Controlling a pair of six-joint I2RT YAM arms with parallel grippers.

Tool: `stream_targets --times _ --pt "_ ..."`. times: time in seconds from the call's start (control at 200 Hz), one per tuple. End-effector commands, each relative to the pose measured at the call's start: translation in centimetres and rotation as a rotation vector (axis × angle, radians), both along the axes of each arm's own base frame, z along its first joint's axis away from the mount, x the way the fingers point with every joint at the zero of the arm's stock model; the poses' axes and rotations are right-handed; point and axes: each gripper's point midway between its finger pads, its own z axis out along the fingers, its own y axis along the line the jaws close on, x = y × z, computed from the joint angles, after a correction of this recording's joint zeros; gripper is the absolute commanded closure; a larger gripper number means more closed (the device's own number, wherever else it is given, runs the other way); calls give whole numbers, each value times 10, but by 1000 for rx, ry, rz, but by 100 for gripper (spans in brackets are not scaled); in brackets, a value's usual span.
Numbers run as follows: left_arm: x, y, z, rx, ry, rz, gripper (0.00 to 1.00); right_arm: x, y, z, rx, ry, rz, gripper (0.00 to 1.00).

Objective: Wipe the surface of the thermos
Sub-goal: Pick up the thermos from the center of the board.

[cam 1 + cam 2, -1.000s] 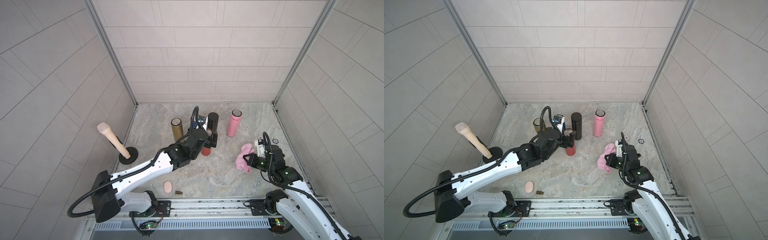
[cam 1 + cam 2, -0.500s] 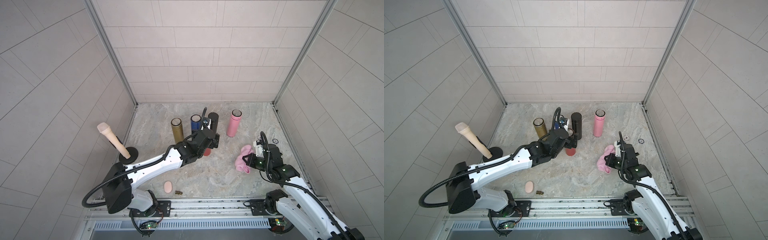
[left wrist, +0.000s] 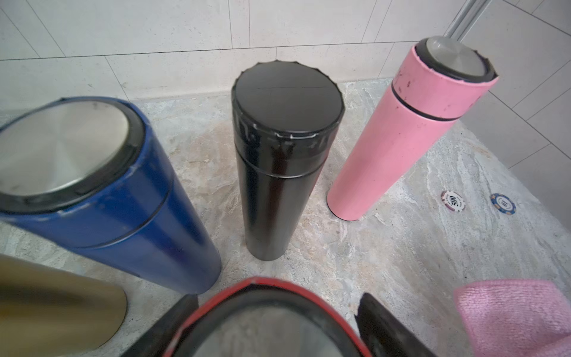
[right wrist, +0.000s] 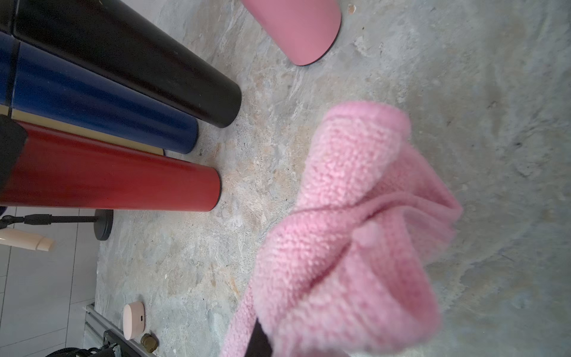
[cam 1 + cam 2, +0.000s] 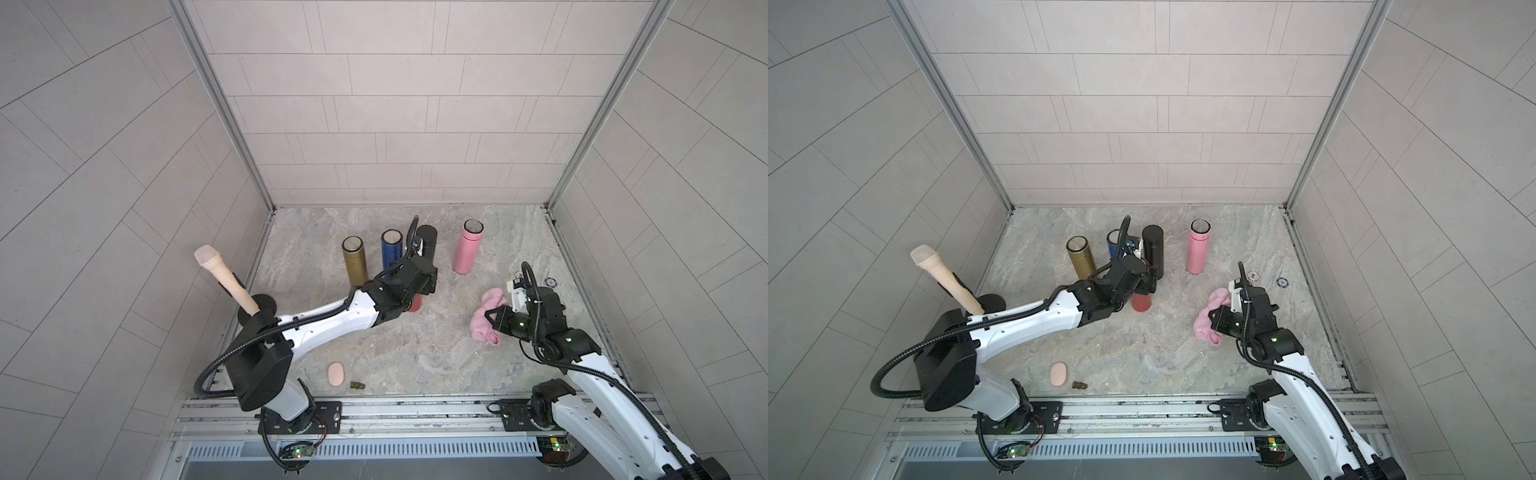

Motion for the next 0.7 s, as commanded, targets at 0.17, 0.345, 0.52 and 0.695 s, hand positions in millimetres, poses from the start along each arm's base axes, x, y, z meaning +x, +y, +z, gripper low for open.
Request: stream_targets --times 0.17,0.345,0.52,0.695 --pt "0 -1 4 -43 -24 3 68 -1 12 8 24 -37 75 100" --pt "-7 5 16 -24 -21 -15 100 -14 31 3 -23 -15 212 100" --pt "-31 20 36 -69 42 30 100 -37 40 -4 -182 103 332 100" --pt "-66 18 39 -188 127 71 100 -33 83 29 -114 -49 362 100"
